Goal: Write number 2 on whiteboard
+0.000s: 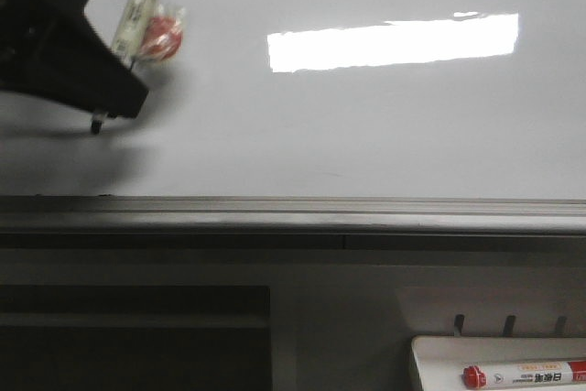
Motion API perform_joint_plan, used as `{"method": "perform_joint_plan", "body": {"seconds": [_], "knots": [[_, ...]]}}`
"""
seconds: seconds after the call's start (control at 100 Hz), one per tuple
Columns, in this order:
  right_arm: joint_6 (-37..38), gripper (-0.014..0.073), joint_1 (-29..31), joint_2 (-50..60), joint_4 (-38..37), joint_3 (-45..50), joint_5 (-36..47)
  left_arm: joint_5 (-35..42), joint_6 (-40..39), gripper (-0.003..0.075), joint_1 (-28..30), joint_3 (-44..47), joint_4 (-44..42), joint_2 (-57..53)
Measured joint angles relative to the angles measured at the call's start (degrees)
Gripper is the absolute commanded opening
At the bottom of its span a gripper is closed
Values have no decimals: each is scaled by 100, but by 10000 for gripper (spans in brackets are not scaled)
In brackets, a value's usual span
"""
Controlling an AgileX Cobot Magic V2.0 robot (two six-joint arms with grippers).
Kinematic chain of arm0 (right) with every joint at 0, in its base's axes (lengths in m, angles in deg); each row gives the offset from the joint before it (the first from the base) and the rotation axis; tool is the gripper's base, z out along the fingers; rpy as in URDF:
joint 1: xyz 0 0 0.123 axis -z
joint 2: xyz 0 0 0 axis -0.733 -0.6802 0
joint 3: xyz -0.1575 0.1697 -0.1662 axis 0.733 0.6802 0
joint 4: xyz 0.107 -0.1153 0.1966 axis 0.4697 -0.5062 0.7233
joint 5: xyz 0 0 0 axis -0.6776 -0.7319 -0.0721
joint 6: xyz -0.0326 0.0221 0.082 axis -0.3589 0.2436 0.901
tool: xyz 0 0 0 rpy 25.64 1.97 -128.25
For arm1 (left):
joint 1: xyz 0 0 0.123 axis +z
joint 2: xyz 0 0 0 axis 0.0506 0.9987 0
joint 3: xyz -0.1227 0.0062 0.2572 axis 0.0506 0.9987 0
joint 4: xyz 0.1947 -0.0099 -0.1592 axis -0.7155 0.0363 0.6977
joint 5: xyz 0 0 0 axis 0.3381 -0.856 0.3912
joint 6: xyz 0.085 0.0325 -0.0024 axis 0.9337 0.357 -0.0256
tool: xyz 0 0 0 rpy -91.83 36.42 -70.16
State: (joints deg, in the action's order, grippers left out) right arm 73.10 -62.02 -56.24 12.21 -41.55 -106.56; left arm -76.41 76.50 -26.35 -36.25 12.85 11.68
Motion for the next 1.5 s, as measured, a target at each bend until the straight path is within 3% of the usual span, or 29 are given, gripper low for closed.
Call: {"method": "perform_joint_plan", "body": {"seconds": [0.21,0.37,0.49,0.63,0.8,1.24,1.36,1.5], "knots": [[-2037,328,0,-1659,1063,-1198,-1222,-409,1588,-20,-1102,-488,-671,-487],[-3221,329,-277,-2501,2174,-1419,-1391,-409,1869,-20,-1715,-529,-1294,-581],[-3794,329,-827,-2873,2403,-1419,-1380,-397,1892,-20,-1933,-529,-1400,-581],[-3962,334,-1536,-3264,2227,-1419,-1176,-364,1895,-20,-1962,-529,-1433,-581],[-3998,409,-2141,-3678,2106,-1419,-594,-342,1895,-20,-1962,-529,-1435,-581],[-4003,407,-2722,-4573,2543,-1419,216,-342,1905,-20,-1962,-529,-1445,-581],[-4003,339,-2725,-4780,2584,-1419,165,-342,1905,-20,-1962,-529,-1445,-581],[-4013,168,-2725,-4949,2668,-1419,40,-342,1905,-20,-1962,-529,-1457,-581]]}}
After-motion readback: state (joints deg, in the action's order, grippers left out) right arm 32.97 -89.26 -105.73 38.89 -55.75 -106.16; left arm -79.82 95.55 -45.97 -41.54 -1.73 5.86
